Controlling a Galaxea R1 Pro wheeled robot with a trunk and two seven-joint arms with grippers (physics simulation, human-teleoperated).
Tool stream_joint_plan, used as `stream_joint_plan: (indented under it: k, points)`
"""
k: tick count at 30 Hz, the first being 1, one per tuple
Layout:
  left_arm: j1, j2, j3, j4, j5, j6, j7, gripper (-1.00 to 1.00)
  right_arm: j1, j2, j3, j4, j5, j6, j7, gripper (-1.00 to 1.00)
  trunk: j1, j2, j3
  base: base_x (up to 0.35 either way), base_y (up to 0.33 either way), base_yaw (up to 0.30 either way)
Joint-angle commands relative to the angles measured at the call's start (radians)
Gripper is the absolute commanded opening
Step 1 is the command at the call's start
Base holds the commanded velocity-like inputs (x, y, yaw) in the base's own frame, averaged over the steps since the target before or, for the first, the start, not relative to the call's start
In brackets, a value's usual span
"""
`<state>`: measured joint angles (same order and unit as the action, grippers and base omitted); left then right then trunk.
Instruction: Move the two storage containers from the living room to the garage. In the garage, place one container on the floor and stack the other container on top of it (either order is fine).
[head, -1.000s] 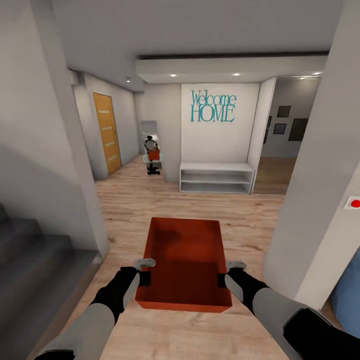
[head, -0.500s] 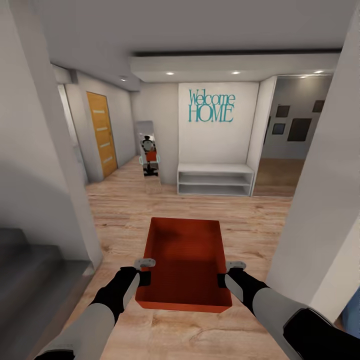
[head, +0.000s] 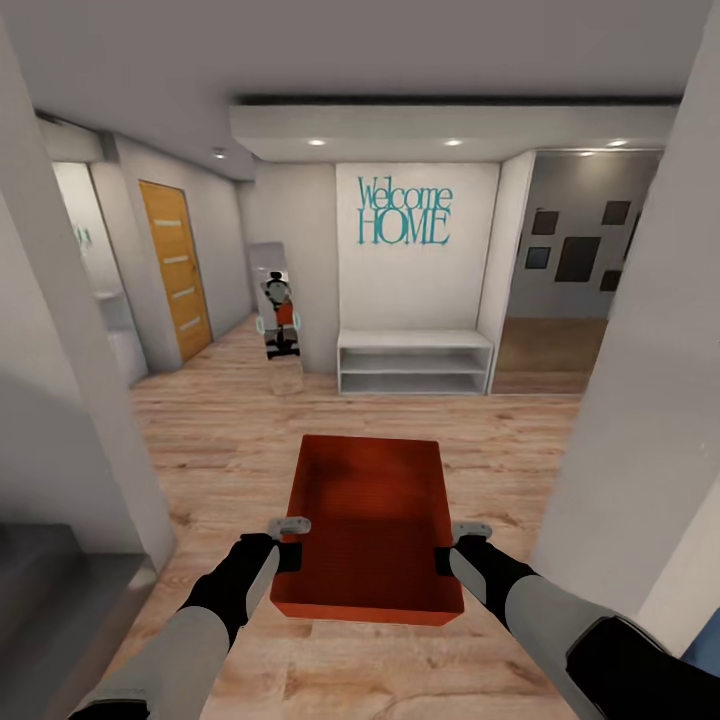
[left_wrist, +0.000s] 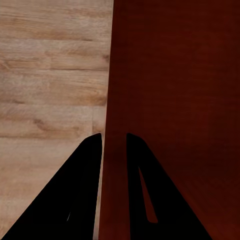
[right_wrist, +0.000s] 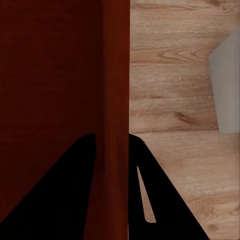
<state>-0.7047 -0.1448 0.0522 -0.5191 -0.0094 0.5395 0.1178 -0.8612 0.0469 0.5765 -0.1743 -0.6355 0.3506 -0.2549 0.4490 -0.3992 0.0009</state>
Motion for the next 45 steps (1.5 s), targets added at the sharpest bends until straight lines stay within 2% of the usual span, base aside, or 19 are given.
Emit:
stream_joint_plan:
  k: [1,45]
  points:
    - [-0.001,0.001,0.011,-0.002,-0.018,0.007,0.006,-1.0,0.001,-0.001,0.062,-0.004,-0.039,0.001,-0.003,-1.0,0.001,-0.001,0.0,0.322,0.0,-0.002]
    - [-0.001,0.001,0.011,-0.001,-0.018,0.007,0.006,-1.0,0.001,-0.001,0.062,-0.004,-0.039,0.001,-0.003,-1.0,0.001,-0.001,0.0,0.322,0.0,0.0]
